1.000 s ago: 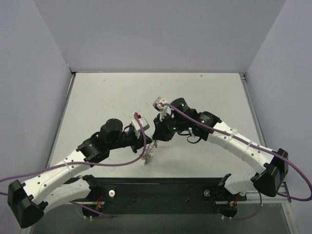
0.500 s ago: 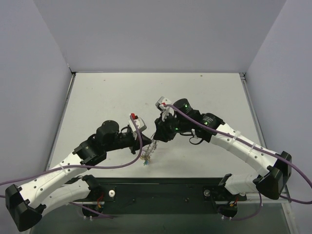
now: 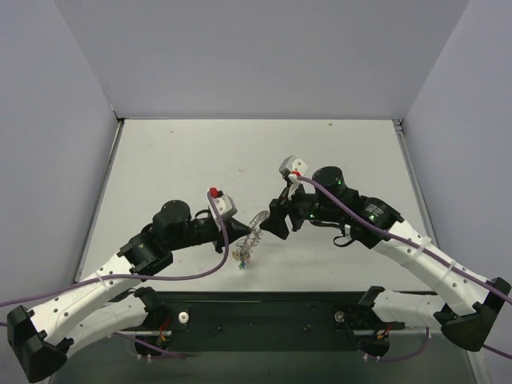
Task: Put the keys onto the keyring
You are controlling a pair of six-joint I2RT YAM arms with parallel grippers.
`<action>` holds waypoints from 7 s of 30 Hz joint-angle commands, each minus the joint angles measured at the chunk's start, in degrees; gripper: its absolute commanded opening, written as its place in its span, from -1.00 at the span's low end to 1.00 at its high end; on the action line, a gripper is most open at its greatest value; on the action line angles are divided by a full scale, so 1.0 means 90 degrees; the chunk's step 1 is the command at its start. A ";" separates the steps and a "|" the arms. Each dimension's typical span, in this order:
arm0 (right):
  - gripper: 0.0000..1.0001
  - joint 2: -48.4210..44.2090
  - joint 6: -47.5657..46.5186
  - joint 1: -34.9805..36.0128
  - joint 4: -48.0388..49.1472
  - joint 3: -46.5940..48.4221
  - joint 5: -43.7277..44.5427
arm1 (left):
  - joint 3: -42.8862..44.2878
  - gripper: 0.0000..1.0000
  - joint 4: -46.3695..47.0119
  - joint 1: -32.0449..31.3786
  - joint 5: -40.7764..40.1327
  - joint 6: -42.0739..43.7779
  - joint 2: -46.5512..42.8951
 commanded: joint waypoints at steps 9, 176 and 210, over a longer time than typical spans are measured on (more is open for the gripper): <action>0.22 -0.0377 -0.1114 -0.0073 0.0295 -0.0046 -0.2640 | -0.0222 -1.00 0.1521 -0.0032 0.0853 0.0014 -0.0384; -1.00 -0.0044 -0.2785 -0.0122 -0.0497 0.0159 -0.2241 | 0.2777 -0.41 -0.2503 -0.0041 0.1996 0.1431 0.2478; 0.25 -0.1089 -0.1604 -0.0658 0.1017 -0.0670 -0.2113 | 0.1352 -1.00 0.0180 -0.0090 0.1235 0.0601 0.1531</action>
